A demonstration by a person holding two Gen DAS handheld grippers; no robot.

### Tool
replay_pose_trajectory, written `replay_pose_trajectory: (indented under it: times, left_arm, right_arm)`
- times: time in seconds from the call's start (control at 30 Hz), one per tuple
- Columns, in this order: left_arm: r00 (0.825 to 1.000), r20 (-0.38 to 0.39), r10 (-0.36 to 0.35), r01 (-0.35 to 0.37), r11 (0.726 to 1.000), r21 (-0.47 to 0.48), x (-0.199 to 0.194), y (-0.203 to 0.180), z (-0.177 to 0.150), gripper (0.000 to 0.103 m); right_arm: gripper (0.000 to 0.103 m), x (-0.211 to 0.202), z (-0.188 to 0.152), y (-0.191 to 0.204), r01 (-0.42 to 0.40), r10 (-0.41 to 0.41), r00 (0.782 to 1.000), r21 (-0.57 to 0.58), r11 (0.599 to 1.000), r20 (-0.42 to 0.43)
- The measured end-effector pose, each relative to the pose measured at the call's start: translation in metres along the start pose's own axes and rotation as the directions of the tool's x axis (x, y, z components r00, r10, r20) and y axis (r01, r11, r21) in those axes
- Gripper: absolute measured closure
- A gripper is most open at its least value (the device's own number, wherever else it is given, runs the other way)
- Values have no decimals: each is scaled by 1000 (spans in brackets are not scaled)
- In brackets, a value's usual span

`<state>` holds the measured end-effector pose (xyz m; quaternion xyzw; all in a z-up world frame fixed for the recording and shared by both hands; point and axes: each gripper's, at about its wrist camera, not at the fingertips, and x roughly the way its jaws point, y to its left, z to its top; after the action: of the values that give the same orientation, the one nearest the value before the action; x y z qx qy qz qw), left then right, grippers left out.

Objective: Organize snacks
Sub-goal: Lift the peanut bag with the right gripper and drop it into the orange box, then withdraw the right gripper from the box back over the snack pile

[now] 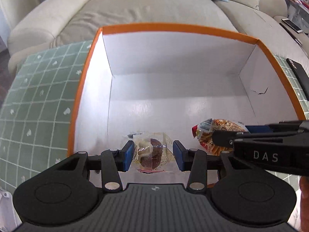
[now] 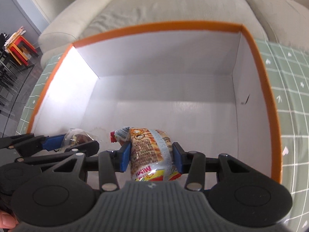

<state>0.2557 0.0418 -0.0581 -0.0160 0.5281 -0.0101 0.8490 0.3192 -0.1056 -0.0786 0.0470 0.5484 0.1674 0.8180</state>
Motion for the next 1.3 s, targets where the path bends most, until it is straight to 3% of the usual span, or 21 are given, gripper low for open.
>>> replay_pose_trajectory:
  times: [0.43, 0.67, 0.7, 0.77, 0.8, 0.83, 0.93, 1.1, 1.3]
  left_arm:
    - [1000, -5, 24, -24, 1000, -11, -4, -2, 2, 47]
    - [998, 37, -43, 44, 999, -23, -23, 6, 0, 45]
    - [998, 46, -52, 54, 998, -30, -27, 7, 0, 42]
    - [997, 74, -27, 30, 999, -44, -35, 10, -1, 25]
    - [995, 99, -18, 22, 999, -48, -40, 12, -2, 17]
    - [992, 120, -23, 29, 998, -52, -44, 15, -3, 16]
    - [987, 152, -56, 69, 994, -80, -59, 22, -6, 17]
    - [962, 246, -120, 148, 984, -100, -94, 30, -25, 18]
    - [935, 308, -178, 210, 975, -73, -121, 28, -66, 22]
  right_arm:
    - [55, -6, 0, 0, 20, -19, 1000, 29, 999, -8]
    - [35, -23, 0, 1, 41, -42, 999, 29, 999, 31]
    - [34, -26, -1, 1, 40, -41, 998, 31, 999, 41]
    - [33, -35, -1, 3, 37, -39, 997, 34, 999, 62]
    - [32, -41, -2, 3, 36, -39, 997, 35, 999, 74]
    - [31, -47, -2, 5, 34, -36, 995, 30, 999, 88]
    - [26, -66, -9, 11, 34, -33, 990, -4, 999, 140]
    - [26, -98, -33, 20, 37, -21, 973, -65, 997, 231]
    - [26, -134, -84, 19, 43, -3, 933, -103, 994, 359]
